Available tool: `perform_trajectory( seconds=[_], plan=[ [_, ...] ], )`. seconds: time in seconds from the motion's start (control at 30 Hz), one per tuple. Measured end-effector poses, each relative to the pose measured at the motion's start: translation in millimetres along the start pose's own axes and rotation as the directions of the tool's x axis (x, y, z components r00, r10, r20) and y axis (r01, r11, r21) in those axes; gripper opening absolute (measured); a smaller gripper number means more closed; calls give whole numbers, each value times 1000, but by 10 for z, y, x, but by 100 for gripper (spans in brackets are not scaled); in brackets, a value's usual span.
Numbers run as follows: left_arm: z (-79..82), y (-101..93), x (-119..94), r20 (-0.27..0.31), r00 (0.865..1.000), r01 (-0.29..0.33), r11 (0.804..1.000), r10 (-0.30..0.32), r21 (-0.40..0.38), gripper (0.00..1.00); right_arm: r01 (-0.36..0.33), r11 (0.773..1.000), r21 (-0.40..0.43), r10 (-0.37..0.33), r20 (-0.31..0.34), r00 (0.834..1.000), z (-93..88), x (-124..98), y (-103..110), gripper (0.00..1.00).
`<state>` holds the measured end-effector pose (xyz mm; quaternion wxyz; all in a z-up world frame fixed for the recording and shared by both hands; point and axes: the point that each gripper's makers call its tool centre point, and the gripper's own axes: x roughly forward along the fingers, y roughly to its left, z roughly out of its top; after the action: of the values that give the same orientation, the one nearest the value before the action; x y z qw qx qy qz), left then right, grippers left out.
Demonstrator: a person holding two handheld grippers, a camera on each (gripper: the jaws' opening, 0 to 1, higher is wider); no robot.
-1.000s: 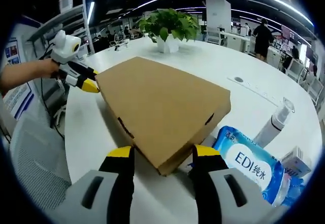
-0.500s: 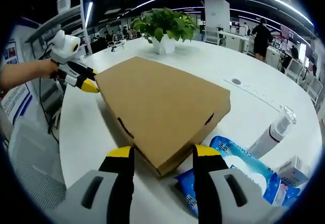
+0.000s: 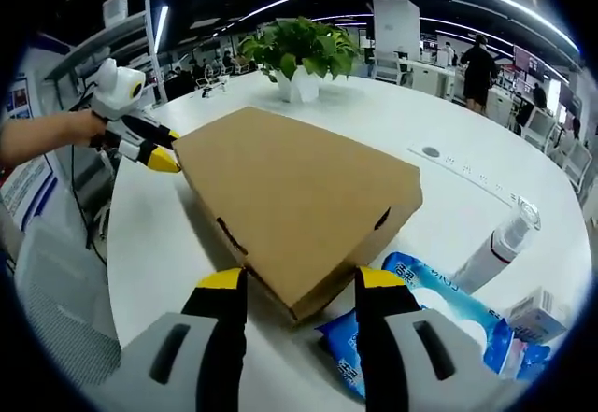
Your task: Operate the shoe box by opening the lid, removing the specified soft item, and placing it in the target area until the item is outside and the box remains undamaged.
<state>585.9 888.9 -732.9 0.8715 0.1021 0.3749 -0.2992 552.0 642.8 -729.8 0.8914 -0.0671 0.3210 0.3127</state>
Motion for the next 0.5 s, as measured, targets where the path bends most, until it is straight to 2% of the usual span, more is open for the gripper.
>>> perform_trajectory(
  seconds=[0.27,0.43,0.5],
  plan=[
    [56,-27,-164,27,1000,-17,1000,17,9,47,35,999,-31,-34,35,999,57,-214,-28,45],
    [65,-141,-299,47,999,-16,1000,15,18,49,63,997,-37,-61,48,997,44,-413,-60,47],
    [69,-186,-338,56,998,-12,1000,12,14,51,81,997,-16,-80,62,995,44,-506,-91,48]
  ],
)
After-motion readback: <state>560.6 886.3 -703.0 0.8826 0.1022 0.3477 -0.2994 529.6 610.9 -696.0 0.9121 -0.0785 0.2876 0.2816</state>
